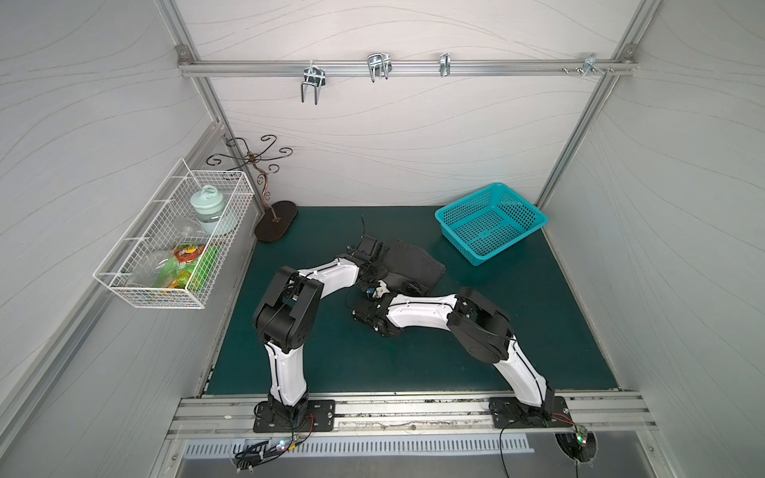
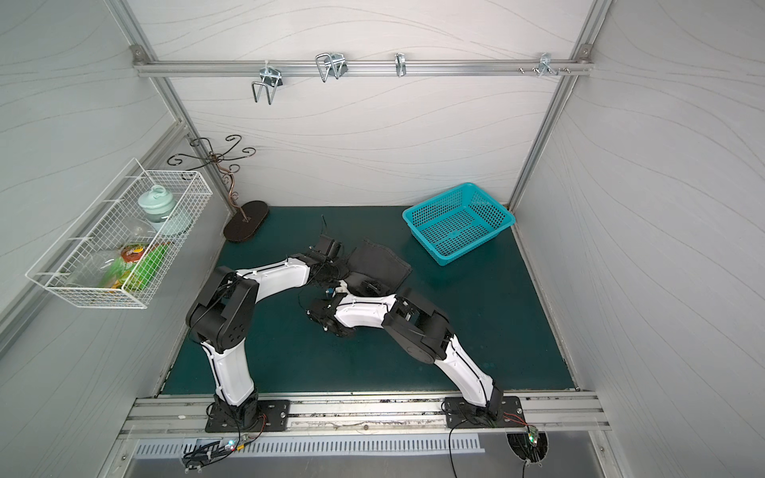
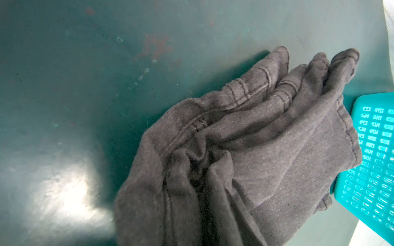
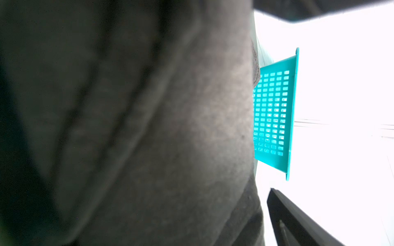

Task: Roll up the long pants
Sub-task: Roll the long pant at the center of the board.

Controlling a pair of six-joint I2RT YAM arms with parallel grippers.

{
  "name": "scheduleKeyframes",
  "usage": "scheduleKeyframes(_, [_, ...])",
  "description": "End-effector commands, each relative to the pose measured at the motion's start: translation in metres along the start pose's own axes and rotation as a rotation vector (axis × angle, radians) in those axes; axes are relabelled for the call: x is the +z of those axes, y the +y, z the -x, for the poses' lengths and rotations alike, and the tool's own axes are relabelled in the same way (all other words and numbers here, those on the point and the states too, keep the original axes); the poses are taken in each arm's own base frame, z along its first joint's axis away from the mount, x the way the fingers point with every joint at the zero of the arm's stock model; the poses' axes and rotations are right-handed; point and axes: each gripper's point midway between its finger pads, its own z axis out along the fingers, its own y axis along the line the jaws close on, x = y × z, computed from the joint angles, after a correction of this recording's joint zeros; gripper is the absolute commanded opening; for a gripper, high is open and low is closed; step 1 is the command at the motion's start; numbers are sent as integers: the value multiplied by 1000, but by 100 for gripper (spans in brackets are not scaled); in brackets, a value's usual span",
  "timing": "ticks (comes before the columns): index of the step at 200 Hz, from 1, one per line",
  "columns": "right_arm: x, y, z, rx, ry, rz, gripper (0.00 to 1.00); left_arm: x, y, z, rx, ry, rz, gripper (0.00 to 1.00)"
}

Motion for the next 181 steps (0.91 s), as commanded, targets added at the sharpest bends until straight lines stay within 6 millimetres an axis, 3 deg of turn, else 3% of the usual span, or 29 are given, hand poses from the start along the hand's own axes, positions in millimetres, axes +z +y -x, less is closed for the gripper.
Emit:
scheduleKeyframes(1, [41,-5,-27,-15,126,-28,98,10,67,-48,52,177,225,5])
scheduleKeyframes(22, [53,-1,-33,-15,158,24,72,9,67,-49,49,177,226,5])
scheduleKeyframes(44, [64,3,-36,-14,188,79,31,7,66,-48,48,175,222,5])
scheduleKeyframes(63, [70,11,-38,-19,205,155,15,6,66,-49,45,178,222,5])
scheduleKeyframes(103, [61,44,-41,-23,227,456,0,-3,63,-46,47,177,232,5])
scheduleKeyframes(145, [42,72,-51,-17,273,793,0,-26,56,-36,64,149,254,10])
scheduleKeyframes(165, [33,81,-56,-2,317,938,0,-40,50,-27,79,127,276,18])
scheduleKeyframes(181, [30,85,-61,22,360,1016,0,-51,46,-18,91,97,296,35])
